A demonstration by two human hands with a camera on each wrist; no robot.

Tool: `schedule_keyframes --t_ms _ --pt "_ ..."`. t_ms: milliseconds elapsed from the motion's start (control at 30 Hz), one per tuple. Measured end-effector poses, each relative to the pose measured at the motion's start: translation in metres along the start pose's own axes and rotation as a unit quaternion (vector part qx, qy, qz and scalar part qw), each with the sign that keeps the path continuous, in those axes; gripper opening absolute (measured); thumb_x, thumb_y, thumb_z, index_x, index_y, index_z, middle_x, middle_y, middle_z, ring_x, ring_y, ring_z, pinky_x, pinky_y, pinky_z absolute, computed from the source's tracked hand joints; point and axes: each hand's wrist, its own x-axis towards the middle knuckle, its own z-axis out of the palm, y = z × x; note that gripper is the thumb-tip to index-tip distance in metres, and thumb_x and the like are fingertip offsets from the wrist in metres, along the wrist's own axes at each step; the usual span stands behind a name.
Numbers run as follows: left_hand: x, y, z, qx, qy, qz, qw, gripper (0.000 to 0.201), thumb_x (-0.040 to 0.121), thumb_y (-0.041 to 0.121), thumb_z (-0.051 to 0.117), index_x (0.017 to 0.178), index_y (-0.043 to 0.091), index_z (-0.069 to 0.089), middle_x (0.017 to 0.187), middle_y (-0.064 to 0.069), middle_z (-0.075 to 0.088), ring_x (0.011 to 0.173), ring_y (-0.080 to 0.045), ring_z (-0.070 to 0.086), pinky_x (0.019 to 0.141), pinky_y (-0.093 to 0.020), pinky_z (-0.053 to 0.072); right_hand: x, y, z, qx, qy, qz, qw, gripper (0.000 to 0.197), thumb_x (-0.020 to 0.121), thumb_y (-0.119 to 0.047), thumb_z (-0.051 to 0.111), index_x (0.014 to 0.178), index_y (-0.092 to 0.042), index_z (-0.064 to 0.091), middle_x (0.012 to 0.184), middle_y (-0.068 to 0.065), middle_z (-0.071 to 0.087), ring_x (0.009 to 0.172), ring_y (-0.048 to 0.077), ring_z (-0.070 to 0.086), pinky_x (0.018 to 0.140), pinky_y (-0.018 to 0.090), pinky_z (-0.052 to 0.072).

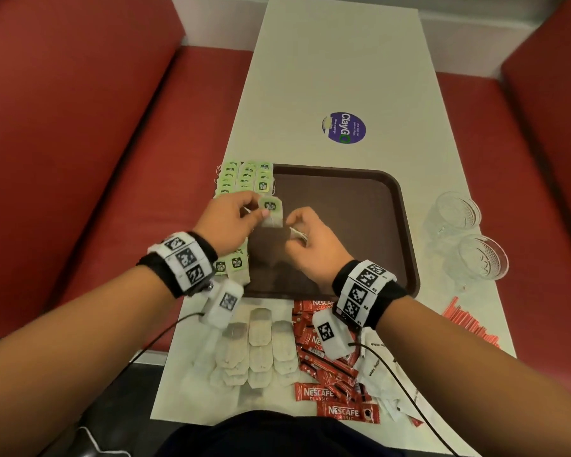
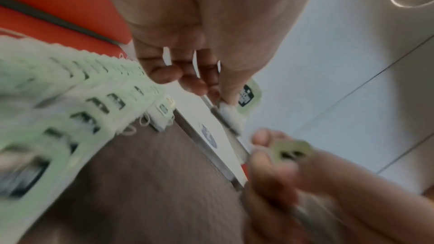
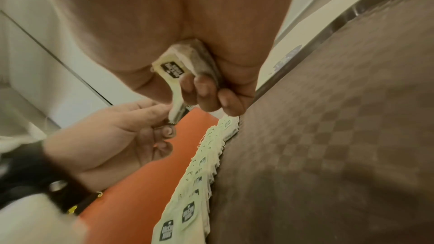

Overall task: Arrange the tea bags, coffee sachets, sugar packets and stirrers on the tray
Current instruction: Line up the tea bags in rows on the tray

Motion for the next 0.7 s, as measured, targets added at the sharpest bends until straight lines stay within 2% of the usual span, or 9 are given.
schedule_keyframes --t_ms 67,167,200,267,333,467,533,633,700 --pt "0.028 -0.008 -0.003 0.041 0.022 -0.040 0.998 0.016 0.092 0.029 0.069 0.077 0.028 0.065 0.067 0.014 0.059 0.053 0.004 0.049 0.057 -0.019 0.039 0.002 -0.001 -0.005 0.003 0.004 0.026 1.000 0.019 0.090 -0.010 0.052 0.104 -0.018 0.041 0.073 -0.001 0.051 0.055 0.013 0.044 0.054 0.032 0.040" --pt "0.066 -0.028 0.000 0.098 0.024 -0.112 0.989 0.007 0.088 0.032 0.074 0.086 0.026 0.071 0.079 0.007 0.067 0.072 -0.008 0.059 0.079 -0.028 0.053 0.007 -0.001 -0.010 -0.007 -0.009 0.036 0.999 0.013 0.094 -0.014 0.048 0.089 -0.020 0.038 0.071 0.001 0.048 0.059 0.018 0.044 0.057 0.035 0.039" --pt "0.075 -0.032 0.003 0.109 0.019 -0.137 0.984 0.012 0.085 0.034 0.077 0.092 0.027 0.072 0.089 0.003 0.070 0.081 -0.013 0.063 0.085 -0.030 0.054 0.008 0.001 -0.010 -0.017 -0.012 0.031 0.999 0.014 0.094 -0.015 0.048 0.084 -0.020 0.038 0.070 0.001 0.048 0.062 0.019 0.044 0.060 0.037 0.040" --pt "0.087 -0.037 0.008 0.121 0.019 -0.183 0.975 0.023 0.079 0.036 0.081 0.098 0.030 0.069 0.112 -0.005 0.068 0.093 -0.020 0.066 0.088 -0.034 0.055 0.010 0.003 -0.011 -0.031 -0.015 0.025 0.999 0.019 0.095 -0.016 0.048 0.078 -0.021 0.040 0.069 -0.003 0.048 0.064 0.018 0.044 0.063 0.037 0.040" --pt "0.095 -0.037 0.013 0.135 0.020 -0.201 0.970 0.030 0.078 0.034 0.083 0.102 0.027 0.067 0.120 -0.008 0.064 0.099 -0.024 0.065 0.088 -0.035 0.056 0.010 0.005 -0.012 -0.020 -0.017 0.031 0.999 0.021 0.094 -0.017 0.048 0.075 -0.023 0.040 0.067 -0.005 0.048 0.063 0.018 0.044 0.063 0.037 0.040" --pt "0.104 -0.036 0.017 0.206 0.001 -0.199 0.958 0.027 0.078 0.033 0.083 0.095 0.023 0.064 0.115 -0.005 0.067 0.102 -0.025 0.063 0.085 -0.033 0.053 0.009 0.008 -0.015 0.000 -0.020 0.044 0.999 0.018 0.090 -0.015 0.047 0.075 -0.023 0.043 0.067 -0.001 0.052 0.061 0.016 0.044 0.061 0.036 0.039" --pt "0.107 -0.030 0.016 0.250 -0.014 -0.195 0.949 0.027 0.080 0.032 0.080 0.095 0.015 0.066 0.110 -0.007 0.068 0.102 -0.028 0.063 0.083 -0.035 0.053 0.008 0.008 -0.016 0.013 -0.023 0.050 0.998 0.014 0.088 -0.015 0.047 0.075 -0.022 0.044 0.066 0.000 0.053 0.062 0.017 0.046 0.062 0.038 0.041" --pt "0.117 -0.025 0.019 0.278 -0.026 -0.174 0.944 0.033 0.083 0.037 0.076 0.102 0.011 0.068 0.107 -0.006 0.068 0.103 -0.029 0.063 0.082 -0.038 0.053 0.009 0.011 -0.017 0.022 -0.027 0.055 0.998 0.013 0.086 -0.016 0.046 0.075 -0.022 0.045 0.061 -0.005 0.053 0.062 0.017 0.048 0.063 0.039 0.043" --pt "0.124 -0.024 0.026 0.279 -0.028 -0.157 0.947 0.034 0.083 0.043 0.072 0.097 0.012 0.070 0.101 -0.005 0.070 0.096 -0.028 0.065 0.079 -0.037 0.055 0.009 0.012 -0.017 0.023 -0.029 0.062 0.997 0.013 0.088 -0.015 0.047 0.076 -0.021 0.046 0.059 -0.009 0.054 0.060 0.016 0.049 0.063 0.040 0.044"
